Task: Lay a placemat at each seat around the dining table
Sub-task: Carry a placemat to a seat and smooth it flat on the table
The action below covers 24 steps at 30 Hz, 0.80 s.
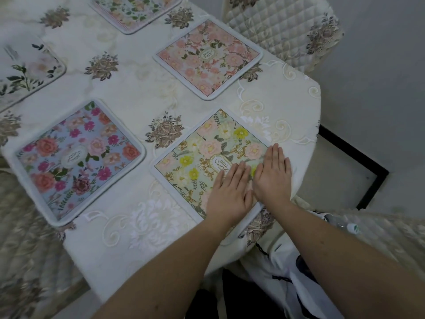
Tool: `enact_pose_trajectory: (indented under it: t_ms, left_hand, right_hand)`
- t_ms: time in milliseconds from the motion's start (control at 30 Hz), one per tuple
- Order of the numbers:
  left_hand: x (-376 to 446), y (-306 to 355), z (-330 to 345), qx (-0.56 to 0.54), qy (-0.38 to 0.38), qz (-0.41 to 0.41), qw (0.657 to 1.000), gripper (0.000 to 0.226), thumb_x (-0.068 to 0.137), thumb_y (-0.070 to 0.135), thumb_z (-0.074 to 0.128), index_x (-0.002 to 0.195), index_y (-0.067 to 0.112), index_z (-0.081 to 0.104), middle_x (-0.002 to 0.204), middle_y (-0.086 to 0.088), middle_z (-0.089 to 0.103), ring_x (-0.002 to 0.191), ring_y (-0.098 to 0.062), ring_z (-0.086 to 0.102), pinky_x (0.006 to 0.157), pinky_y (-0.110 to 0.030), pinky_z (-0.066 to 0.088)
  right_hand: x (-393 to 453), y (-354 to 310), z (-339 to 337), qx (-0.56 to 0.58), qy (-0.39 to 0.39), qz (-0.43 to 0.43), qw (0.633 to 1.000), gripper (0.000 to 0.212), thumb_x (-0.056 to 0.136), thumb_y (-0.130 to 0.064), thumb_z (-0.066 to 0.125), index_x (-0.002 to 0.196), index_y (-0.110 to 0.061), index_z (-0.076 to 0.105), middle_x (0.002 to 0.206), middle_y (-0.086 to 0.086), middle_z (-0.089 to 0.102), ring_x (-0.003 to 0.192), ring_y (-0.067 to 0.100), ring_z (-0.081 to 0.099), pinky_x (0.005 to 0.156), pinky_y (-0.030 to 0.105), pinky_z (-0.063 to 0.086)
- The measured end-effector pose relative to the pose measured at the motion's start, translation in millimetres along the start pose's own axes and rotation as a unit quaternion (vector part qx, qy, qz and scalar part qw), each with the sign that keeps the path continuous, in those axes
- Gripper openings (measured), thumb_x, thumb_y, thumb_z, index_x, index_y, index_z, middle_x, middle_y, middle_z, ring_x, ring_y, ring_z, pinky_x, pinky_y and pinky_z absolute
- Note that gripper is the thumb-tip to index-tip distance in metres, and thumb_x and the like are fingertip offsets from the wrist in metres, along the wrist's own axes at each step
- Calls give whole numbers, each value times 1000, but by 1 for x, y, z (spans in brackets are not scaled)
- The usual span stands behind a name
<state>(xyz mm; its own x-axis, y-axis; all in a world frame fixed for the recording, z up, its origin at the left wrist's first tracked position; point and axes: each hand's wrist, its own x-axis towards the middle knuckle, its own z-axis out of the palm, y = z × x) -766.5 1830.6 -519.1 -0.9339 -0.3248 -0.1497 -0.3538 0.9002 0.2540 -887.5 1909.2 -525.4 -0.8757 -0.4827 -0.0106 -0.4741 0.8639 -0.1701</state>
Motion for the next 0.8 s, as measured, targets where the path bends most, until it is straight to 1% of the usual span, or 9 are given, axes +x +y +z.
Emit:
enact_pose_trajectory:
  t_ms: [100,200,300,467,567,633,700,800]
  left_hand:
    - [-1,-21,-7,10,-15,12,1000,63,102,51,20,159,27,6,167,4,-3,153,-15,-6,123,-44,-4]
    - [-5,-45,-15,11,-12,-20,1000,64,101,55,15,159,32,0,166,7,-9,153,-15,-10,123,-43,-7]
    - [-8,-70,-23,8,-12,-46,999,65,101,56,14,158,33,-4,165,8,-12,152,-12,-14,123,-43,-7]
    - [-13,-105,-30,-1,8,-95,995,66,101,56,19,158,33,-3,166,6,-9,152,-13,-11,123,-41,-8]
    - [-19,-121,-36,-7,19,-116,993,66,99,56,18,159,32,1,167,5,-5,153,-14,-7,123,-41,-5]
    - [-25,-132,-40,-9,19,-128,992,67,98,56,16,159,32,-1,167,6,-7,153,-14,-9,123,-38,-6]
    - [-30,-144,-42,-10,19,-132,991,68,97,56,13,159,32,-2,166,6,-8,152,-12,-11,123,-35,-7]
    - [-33,-156,-45,-5,16,-110,994,69,98,58,13,158,31,-3,166,6,-8,152,-12,-10,123,-33,-5]
  right_hand:
    - [-1,-1,-1,4,1,0,1000,66,97,-35,12,154,-3,19,163,11,17,151,21,14,122,42,8]
    - [-1,-2,-1,8,5,0,1000,66,97,-34,14,154,-2,20,162,12,19,150,22,15,122,43,9]
    - [-1,-1,1,5,2,2,1000,64,98,-33,17,154,-3,19,163,12,18,150,22,14,122,43,9]
    - [-1,-2,1,8,0,1,1000,64,98,-33,16,154,-3,19,163,12,17,151,22,13,122,43,9]
    - [-1,-1,1,13,1,1,1000,65,97,-33,16,155,-3,18,163,11,16,151,22,12,123,43,8]
    - [-1,-1,1,17,2,3,1000,64,97,-32,17,154,-2,19,163,12,18,151,22,13,122,43,9]
    - [-1,-1,0,19,8,1,1000,64,97,-32,19,154,-2,22,162,13,20,150,23,16,122,44,11]
    - [-2,-2,-1,25,13,-3,1000,63,97,-31,21,152,-1,25,161,14,23,149,24,20,121,45,13]
